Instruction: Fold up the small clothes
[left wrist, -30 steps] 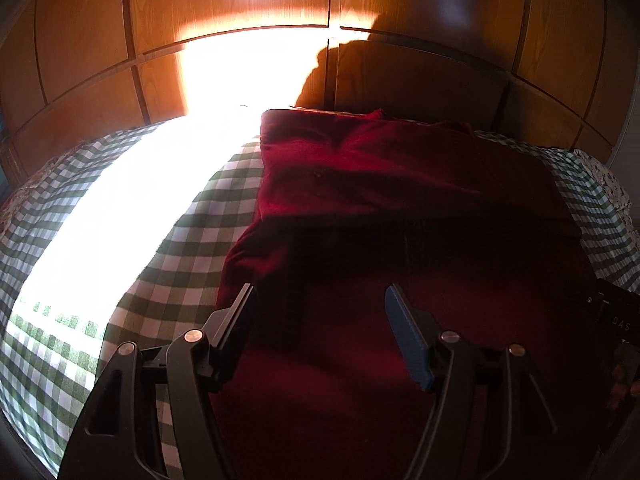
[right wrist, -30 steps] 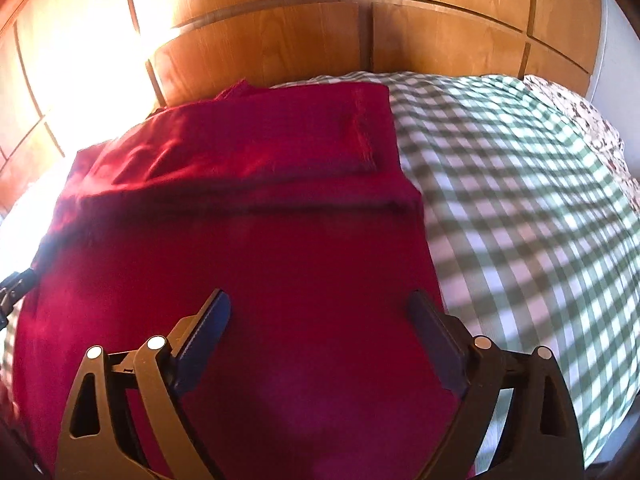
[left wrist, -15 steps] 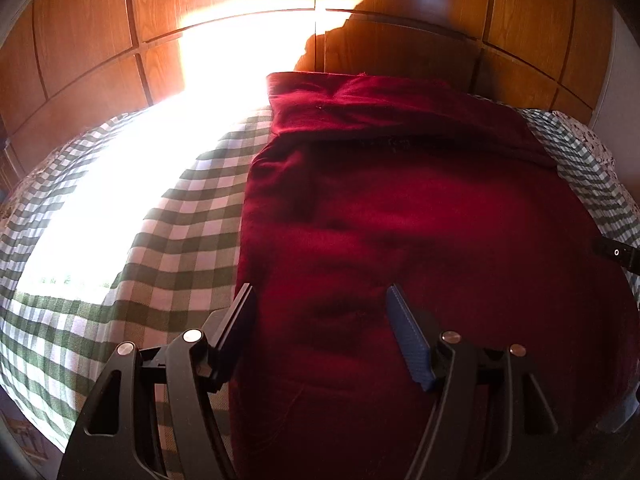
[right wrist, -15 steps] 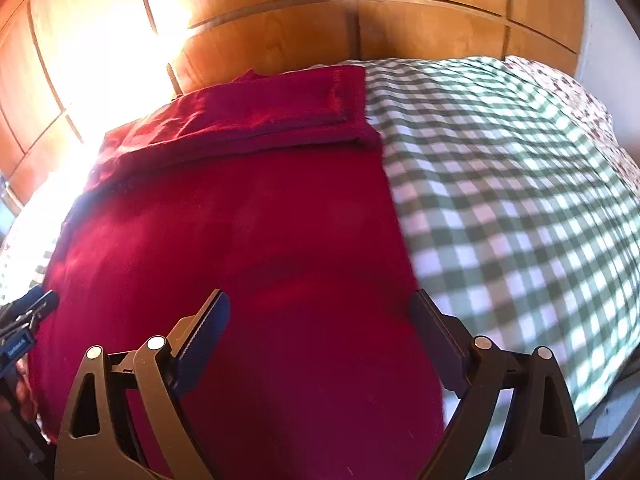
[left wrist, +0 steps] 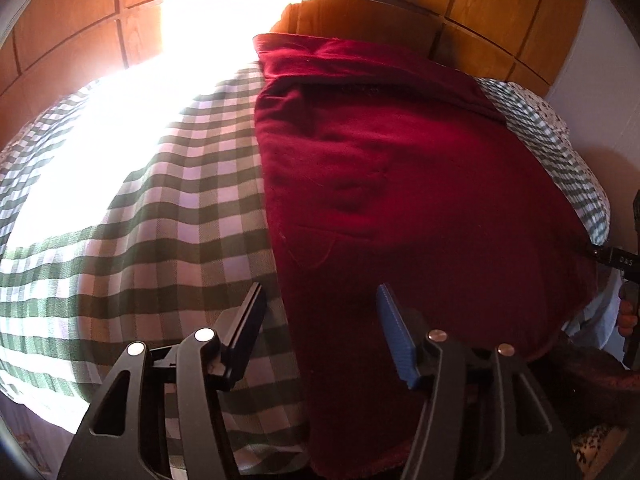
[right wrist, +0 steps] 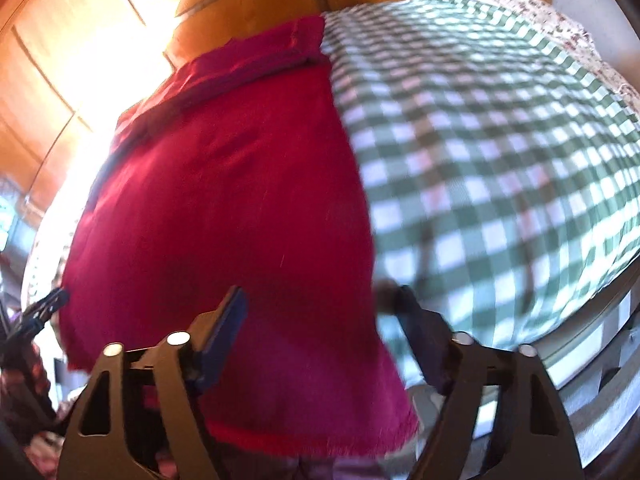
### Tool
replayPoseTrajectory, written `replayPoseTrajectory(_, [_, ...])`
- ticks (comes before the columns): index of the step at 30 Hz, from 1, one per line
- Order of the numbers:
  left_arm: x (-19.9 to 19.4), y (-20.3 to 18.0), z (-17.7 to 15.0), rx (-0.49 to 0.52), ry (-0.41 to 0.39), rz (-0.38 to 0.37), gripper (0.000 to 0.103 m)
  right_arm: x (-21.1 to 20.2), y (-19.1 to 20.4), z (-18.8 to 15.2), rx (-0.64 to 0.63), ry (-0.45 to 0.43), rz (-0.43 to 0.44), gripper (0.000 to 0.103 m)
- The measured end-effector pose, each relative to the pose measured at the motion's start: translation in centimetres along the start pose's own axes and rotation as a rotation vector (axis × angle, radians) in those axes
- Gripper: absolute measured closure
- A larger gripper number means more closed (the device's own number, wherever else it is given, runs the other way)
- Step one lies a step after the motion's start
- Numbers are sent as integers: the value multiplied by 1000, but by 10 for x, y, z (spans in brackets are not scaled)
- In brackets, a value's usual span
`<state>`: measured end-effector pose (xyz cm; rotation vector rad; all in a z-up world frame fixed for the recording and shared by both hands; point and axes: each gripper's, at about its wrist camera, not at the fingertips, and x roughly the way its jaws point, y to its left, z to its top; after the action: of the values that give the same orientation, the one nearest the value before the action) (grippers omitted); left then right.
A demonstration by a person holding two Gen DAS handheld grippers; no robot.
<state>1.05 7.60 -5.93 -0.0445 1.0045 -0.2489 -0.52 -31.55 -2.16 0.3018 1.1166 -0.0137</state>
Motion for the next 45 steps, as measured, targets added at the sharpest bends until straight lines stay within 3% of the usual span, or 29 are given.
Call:
replayPoseTrajectory(3, [-4,-5,-5,54,51,-93,63,-1,5,-11,-32,39,16,59])
replayPoseTrajectory(5, [-3,-7,-10,74,76,-157,79,1,6,-13,-48,54,17,79])
replayPoseTrajectory(6, [-3,-8,-11,82,80,-169,87,1,8,-12,-55,58,23,84])
replayPoseTrajectory(7, [-7,-8,-9,83,77,-186,91,-2,12,-9,-68,53,32,92])
replayPoseTrajectory(12, [-25,20,16,-74,9,-386,92,-24,28,17,-82,-28,133,94])
replayPoseTrajectory(15, [-28,34,38,-158,-35,-450,92,-31,32,42,-58,-88,185,94])
replayPoseTrajectory(19, [-23,46,71,-216,-77,-470,92,-19,36,84,-33,-132,195,94])
replayPoseTrajectory(25, [23,59,122,-354,-61,-411,90,22,23,146,26,-126,166,94])
replayPoseTrajectory(27, [35,66,133,-409,-41,-387,85,29,18,162,62,-130,168,86])
replayPoseTrajectory(29, [39,71,139,-442,-48,-369,72,31,16,170,86,-150,192,53])
replayPoseTrajectory(30, [37,74,139,-452,-65,-348,56,29,14,172,100,-169,197,44])
replayPoseTrajectory(31, [31,79,138,-461,-85,-335,42,26,11,171,115,-190,190,27])
replayPoseTrajectory(32, [28,85,134,-469,-101,-334,40,23,8,169,126,-202,188,22])
replayPoseTrajectory(36, [23,103,120,-482,-116,-306,40,17,-7,155,148,-193,164,20])
replayPoseTrajectory(42, [17,106,81,-396,-117,-301,32,14,-32,113,153,-169,116,19])
replayPoseTrajectory(45, [30,91,79,-321,-80,-234,33,28,-26,106,112,-150,83,19])
